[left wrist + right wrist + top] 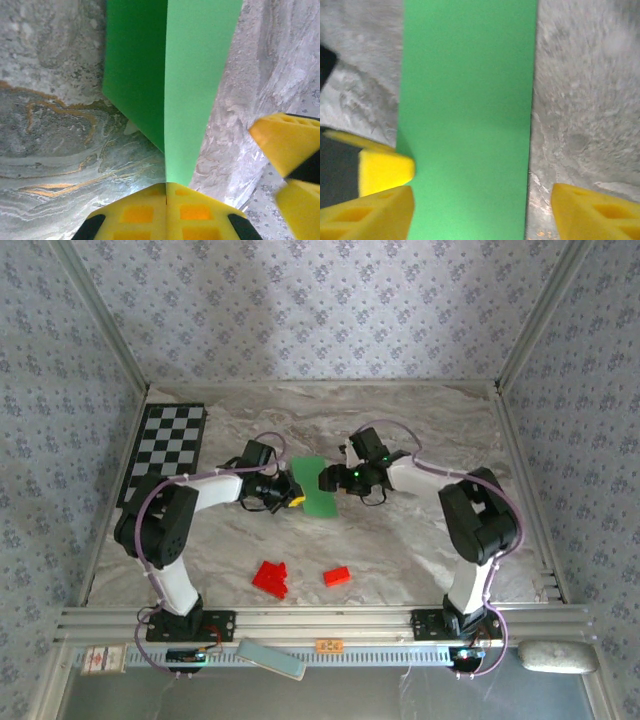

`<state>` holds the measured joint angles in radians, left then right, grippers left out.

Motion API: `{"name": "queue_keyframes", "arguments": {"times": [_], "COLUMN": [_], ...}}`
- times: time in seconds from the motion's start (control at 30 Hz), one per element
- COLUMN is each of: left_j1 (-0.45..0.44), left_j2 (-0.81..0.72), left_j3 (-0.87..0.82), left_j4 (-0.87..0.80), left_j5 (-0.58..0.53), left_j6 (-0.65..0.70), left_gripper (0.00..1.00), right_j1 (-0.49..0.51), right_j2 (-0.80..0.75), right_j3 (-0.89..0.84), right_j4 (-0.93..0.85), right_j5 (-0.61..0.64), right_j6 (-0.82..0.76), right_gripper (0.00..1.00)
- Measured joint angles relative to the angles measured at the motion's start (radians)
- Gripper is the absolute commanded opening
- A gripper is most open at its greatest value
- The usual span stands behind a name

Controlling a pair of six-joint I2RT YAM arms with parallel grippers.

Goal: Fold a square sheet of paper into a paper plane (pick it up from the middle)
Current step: Third fold the triangle at the center of the table.

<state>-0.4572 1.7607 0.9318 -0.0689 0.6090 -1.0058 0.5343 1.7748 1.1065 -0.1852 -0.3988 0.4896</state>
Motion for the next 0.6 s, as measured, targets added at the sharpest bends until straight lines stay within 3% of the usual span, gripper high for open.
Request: {"name": "queue_keyframes", "arguments": {"times": [0.13,0.33,0.6], "left_j1": [0.000,0.000,0.000], "left_j2": [-0.013,-0.015,-0.016], "left_j3": [0.000,0.000,0.000], "left_j4": [0.014,0.014,0.013], "left_j5": [0.000,0.003,0.005], "left_j6": [-0.026,-0.056,-0.074], "left_gripper": [0.00,0.00,0.00], "right_j1": [0.011,0.098,0.211], "right_j2": [-0.078,-0.182,-0.210], "right_j3": [-0.034,-0.198,-0.401], "right_j4": [0.065,0.227,0.484], "right_j5": [0.044,0.166,0.227], "right_j6": [-0.102,-0.264,-0.512], "right_gripper": [0.93,0.92,0.92]}}
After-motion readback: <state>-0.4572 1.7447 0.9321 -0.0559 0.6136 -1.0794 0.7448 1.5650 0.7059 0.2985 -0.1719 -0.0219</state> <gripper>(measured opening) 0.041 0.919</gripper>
